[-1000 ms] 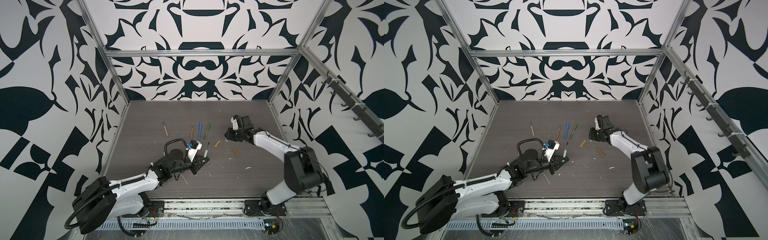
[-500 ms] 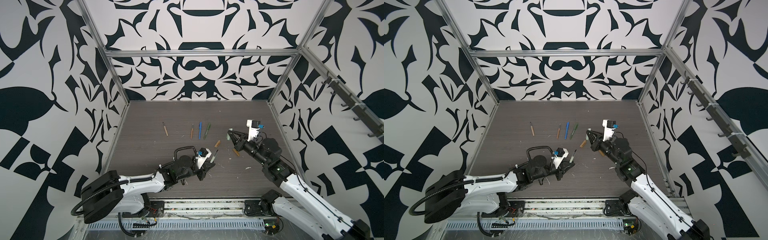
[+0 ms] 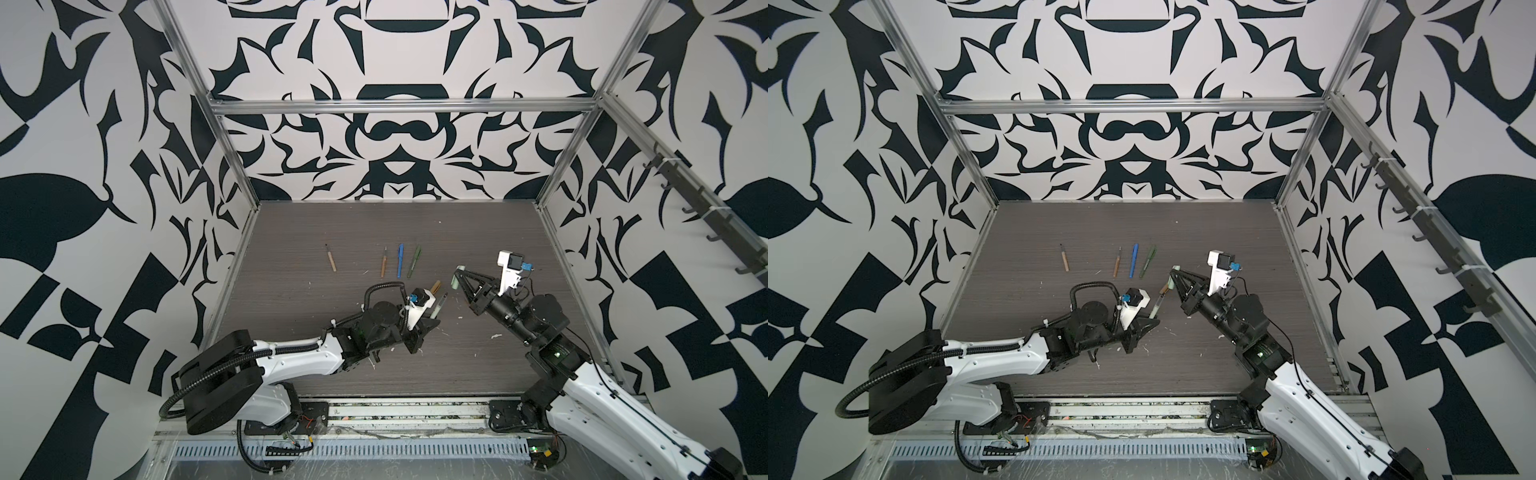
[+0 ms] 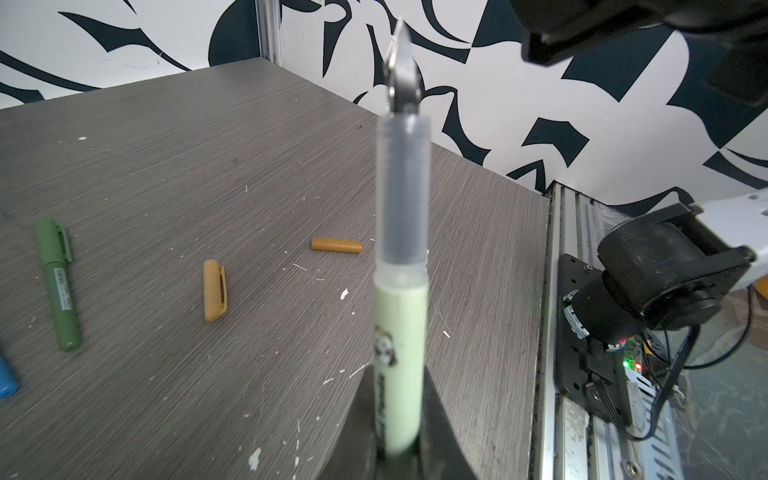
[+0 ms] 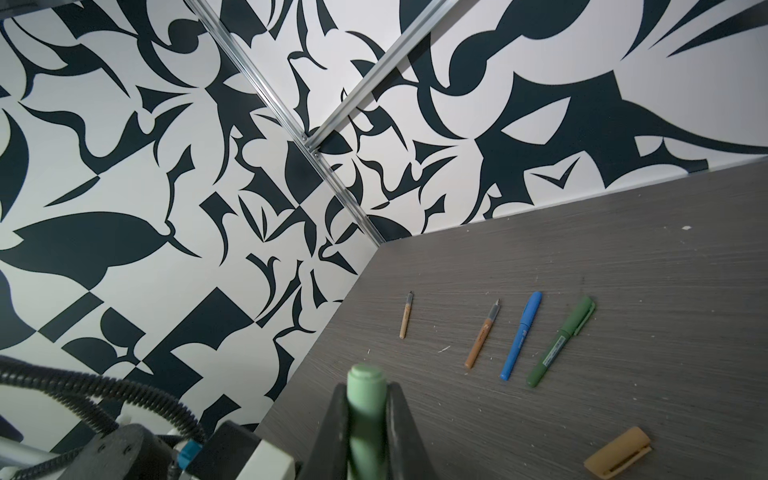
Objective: Insert the pens into the pen caps
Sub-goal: 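Lift the light green cap with the right gripper toward the upright pen, then lower the light green cap onto the pen tip with the right gripper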
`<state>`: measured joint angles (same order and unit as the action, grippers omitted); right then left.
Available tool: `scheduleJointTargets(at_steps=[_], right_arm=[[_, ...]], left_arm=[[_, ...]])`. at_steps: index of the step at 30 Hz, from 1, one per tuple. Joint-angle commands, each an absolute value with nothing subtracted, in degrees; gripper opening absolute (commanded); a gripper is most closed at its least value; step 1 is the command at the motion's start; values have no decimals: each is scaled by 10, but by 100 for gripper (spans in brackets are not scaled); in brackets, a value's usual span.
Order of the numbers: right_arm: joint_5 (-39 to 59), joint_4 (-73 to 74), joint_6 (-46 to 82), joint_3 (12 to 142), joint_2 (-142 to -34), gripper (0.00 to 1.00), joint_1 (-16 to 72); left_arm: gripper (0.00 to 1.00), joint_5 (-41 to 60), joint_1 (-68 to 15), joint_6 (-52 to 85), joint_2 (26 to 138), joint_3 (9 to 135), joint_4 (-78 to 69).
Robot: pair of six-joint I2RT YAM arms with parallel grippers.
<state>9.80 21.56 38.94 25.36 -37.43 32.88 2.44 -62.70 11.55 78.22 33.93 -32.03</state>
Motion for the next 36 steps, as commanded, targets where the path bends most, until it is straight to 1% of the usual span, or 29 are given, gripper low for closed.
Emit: scheduleJointTargets(at_steps=[1, 8, 21, 36], right_arm=[[92, 262, 401, 251, -364, 8, 335], [83, 260, 402, 242, -353, 8, 337], [80, 270, 409, 231, -371, 7, 337], [106, 278, 432, 219, -382, 5, 338]], left_arm=[[0, 30, -628, 117, 796, 364, -308], [0, 31, -628, 119, 805, 372, -316], [0, 39, -628, 121, 799, 371, -315], [0, 27, -628, 129, 791, 364, -323]])
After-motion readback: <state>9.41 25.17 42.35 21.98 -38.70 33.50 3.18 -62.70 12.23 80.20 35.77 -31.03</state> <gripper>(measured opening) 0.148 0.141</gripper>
